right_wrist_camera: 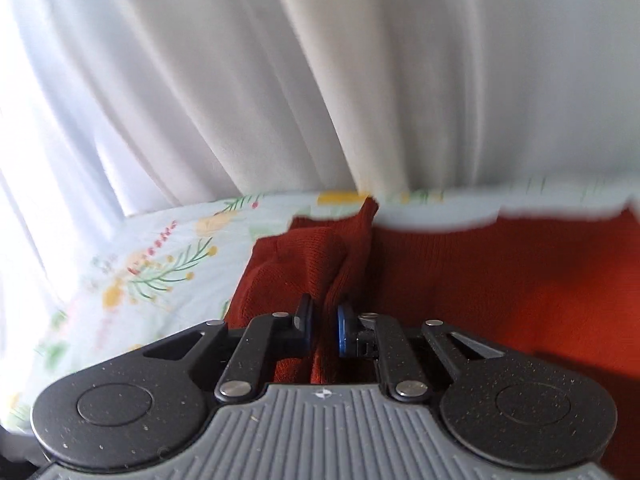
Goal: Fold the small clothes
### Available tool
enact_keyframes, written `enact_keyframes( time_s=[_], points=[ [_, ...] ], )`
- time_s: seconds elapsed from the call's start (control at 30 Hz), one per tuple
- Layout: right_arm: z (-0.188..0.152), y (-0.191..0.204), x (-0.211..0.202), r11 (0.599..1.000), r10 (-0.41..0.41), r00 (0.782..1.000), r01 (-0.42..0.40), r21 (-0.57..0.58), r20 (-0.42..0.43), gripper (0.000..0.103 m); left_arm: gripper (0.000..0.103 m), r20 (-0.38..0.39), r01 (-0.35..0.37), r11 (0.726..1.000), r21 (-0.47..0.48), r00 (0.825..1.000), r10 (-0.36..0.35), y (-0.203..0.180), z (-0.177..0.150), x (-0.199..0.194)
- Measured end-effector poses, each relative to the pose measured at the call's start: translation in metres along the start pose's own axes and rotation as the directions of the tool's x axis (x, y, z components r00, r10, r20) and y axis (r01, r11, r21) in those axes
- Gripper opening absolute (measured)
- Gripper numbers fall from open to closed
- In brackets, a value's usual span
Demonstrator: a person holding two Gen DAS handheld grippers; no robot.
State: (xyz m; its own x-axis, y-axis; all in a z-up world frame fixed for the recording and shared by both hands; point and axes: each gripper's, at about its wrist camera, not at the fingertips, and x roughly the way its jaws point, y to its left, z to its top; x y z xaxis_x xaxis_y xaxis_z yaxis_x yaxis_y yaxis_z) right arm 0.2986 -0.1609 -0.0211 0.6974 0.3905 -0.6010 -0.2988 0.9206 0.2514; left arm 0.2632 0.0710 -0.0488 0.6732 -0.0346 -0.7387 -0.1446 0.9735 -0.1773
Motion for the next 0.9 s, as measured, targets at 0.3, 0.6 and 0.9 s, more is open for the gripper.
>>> enact_keyframes(
  time_s=[0.3,0.6,0.9],
  points=[
    [-0.018,-0.042,-0.052,0.974,-0.221,0.973,0.223,-0.024,0.068,0.01,0.081,-0.019,0.169,0.985,0.046,0.986,-0.168,-0.046,-0.01,0.009],
    [-0.042,-0.102,-0.066,0.982,-0.079,0.997,0.078,0.171,-0.001,0.028,0.081,-0.032,0.177,0.977,0.117,0.984,-0.175,-0.042,-0.019,-0.014],
    [-0.081,-0.115,-0.062,0.88,0.129,0.991,-0.123,0.46,0.019,0.04,0.083,-0.092,0.123,0.938,0.324,0.991,-0.099,-0.069,-0.062,-0.023]
  ],
)
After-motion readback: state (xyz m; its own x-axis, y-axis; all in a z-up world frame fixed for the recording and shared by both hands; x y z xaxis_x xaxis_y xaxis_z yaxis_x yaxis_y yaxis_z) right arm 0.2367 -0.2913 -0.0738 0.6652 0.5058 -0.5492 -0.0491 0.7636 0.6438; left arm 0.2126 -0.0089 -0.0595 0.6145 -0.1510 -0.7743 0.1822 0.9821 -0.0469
